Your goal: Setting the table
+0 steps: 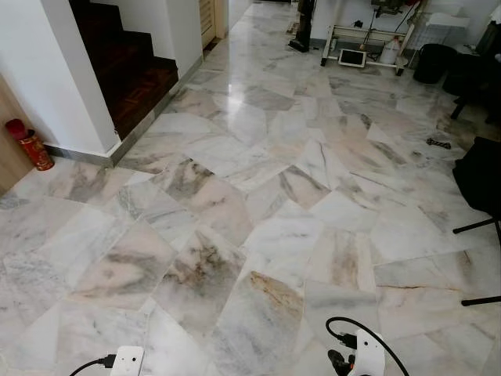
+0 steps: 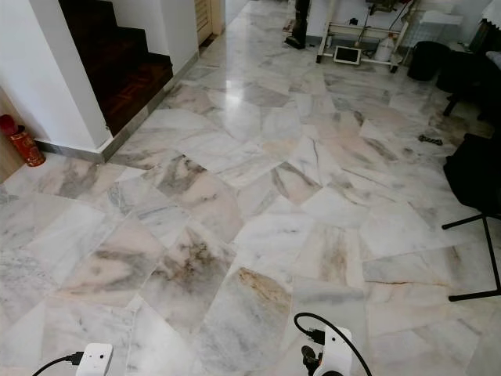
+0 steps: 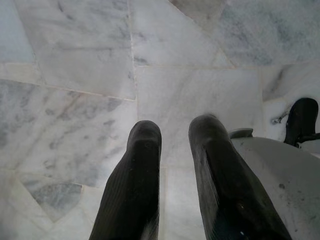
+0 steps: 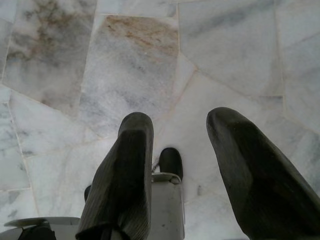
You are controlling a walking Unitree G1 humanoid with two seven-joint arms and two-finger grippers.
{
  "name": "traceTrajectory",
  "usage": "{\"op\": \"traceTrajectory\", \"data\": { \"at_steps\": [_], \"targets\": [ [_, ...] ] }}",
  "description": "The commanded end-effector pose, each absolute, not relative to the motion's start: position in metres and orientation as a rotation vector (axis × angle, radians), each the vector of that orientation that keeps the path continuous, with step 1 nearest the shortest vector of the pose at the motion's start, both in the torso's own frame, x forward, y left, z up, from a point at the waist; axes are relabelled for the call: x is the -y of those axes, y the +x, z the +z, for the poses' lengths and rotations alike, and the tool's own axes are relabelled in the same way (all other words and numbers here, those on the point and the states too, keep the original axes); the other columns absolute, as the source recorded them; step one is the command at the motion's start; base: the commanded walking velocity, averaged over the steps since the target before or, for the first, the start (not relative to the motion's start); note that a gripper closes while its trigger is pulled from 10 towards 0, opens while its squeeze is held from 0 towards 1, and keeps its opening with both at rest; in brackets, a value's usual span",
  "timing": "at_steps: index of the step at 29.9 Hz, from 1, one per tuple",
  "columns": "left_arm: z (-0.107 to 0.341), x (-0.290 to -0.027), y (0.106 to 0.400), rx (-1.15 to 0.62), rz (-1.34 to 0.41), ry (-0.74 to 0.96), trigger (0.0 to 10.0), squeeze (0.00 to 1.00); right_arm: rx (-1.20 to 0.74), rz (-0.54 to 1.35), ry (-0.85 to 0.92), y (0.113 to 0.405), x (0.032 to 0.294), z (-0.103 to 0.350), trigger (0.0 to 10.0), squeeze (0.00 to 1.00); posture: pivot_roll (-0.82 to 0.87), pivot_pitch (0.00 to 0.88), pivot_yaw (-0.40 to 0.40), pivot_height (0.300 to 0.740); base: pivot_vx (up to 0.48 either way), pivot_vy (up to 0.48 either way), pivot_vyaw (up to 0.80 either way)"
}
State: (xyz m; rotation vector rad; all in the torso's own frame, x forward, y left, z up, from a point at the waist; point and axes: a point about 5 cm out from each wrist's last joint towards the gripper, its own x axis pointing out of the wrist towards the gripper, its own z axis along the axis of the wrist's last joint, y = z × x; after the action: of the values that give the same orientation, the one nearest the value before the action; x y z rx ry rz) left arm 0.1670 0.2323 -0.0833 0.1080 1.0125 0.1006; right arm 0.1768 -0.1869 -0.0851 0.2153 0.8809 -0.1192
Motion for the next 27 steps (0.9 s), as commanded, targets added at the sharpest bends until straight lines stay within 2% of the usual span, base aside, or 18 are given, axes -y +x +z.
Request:
{"op": "traceTrajectory", "data": {
  "at_steps": [1, 10, 27],
  "targets": [
    [-0.083, -0.235, 0.166, -1.013, 0.122, 0.092, 10.0, 0.00, -0.896, -0.150, 0.241, 0.173, 0.188, -0.087, 10.0, 0.00, 0.12, 0.006, -0.033, 0.740, 0.000, 0.000, -0.79],
    [-0.083, -0.234, 0.167, -0.998, 0.131, 0.057, 10.0, 0.00, -0.933, -0.131, 0.221, 0.163, 0.184, -0.092, 10.0, 0.00, 0.11, 0.015, -0.030, 0.740, 0.000, 0.000, -0.75],
    [-0.082, -0.235, 0.169, -0.995, 0.089, 0.114, 10.0, 0.00, -0.941, -0.109, 0.201, 0.163, 0.182, -0.092, 10.0, 0.00, 0.11, 0.011, -0.027, 0.740, 0.000, -0.015, -0.73]
  ]
}}
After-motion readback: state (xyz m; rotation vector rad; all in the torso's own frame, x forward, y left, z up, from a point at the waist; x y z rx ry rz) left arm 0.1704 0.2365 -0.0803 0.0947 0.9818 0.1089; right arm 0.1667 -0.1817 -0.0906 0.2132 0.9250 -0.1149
